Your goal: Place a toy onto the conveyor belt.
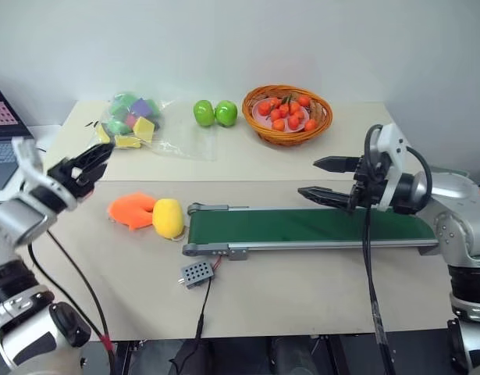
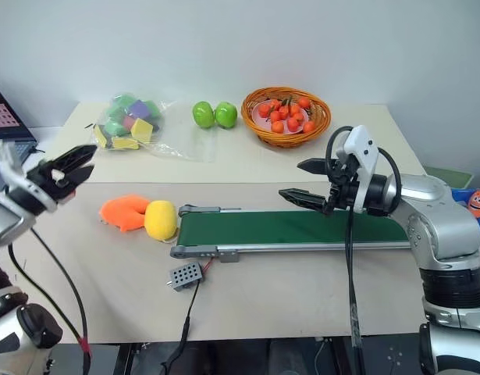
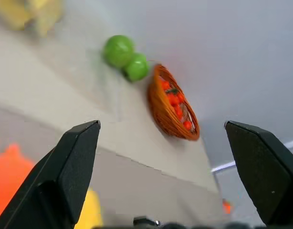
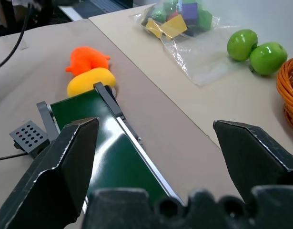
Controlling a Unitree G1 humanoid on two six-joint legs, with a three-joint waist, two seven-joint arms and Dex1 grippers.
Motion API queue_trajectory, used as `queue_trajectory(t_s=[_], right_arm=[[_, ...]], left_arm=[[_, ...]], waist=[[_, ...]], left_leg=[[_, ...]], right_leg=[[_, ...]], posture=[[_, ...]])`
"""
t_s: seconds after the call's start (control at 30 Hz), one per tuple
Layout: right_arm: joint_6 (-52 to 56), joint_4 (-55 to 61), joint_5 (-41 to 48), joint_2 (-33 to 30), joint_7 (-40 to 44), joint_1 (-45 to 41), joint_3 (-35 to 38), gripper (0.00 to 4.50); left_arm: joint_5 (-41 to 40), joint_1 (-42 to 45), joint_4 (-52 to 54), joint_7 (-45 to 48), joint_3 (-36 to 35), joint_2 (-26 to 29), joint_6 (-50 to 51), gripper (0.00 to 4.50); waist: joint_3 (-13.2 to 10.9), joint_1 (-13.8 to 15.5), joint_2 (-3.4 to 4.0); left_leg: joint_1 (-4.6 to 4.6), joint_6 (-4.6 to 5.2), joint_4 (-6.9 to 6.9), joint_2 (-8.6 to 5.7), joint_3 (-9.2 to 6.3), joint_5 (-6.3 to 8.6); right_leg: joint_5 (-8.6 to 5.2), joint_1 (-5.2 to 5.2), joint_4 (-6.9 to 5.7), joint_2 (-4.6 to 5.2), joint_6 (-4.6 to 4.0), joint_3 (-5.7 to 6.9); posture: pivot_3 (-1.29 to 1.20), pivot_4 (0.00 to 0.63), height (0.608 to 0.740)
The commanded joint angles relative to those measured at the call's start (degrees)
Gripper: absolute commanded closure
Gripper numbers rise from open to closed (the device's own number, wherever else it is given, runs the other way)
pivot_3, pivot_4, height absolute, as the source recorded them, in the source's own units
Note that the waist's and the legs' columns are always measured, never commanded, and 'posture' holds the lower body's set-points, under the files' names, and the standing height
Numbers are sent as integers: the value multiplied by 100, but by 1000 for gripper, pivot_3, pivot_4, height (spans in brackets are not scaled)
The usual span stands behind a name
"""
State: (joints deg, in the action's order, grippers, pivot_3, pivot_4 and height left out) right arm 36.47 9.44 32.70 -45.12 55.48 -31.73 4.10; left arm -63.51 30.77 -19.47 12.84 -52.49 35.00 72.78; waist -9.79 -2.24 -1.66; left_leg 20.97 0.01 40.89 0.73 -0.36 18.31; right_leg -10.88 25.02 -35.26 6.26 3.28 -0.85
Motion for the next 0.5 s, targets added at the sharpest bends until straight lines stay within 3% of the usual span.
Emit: queue_trajectory(t_s=[0.03, 0.27, 0.5], right_arm=[[-184, -50, -53, 24, 121, -190, 9, 0], [-245, -155, -188, -36, 277, -168, -14, 0], [-102, -18, -198, -216, 301, -58, 171, 0]], left_arm=[[-335, -515, -250, -156, -629, 59, 9, 33], [-91, -1138, -1831, 446, -678, 432, -276, 33], [158, -858, -2591, 869, -272, 349, -540, 33]], waist=[[1, -6, -1], [2, 25, -2], [2, 78, -2]], left_leg=[[0, -12, 0, 0, 0, -6], [-5, -22, -8, -1, 3, -12], [-53, -19, -21, -1, 5, -10]], right_leg=[[0, 0, -1, 0, 0, 0], [2, 0, -3, 0, -3, 0], [2, -48, 8, 1, -4, 0]], posture=[[0, 150, 738], [0, 150, 738], [0, 150, 738]])
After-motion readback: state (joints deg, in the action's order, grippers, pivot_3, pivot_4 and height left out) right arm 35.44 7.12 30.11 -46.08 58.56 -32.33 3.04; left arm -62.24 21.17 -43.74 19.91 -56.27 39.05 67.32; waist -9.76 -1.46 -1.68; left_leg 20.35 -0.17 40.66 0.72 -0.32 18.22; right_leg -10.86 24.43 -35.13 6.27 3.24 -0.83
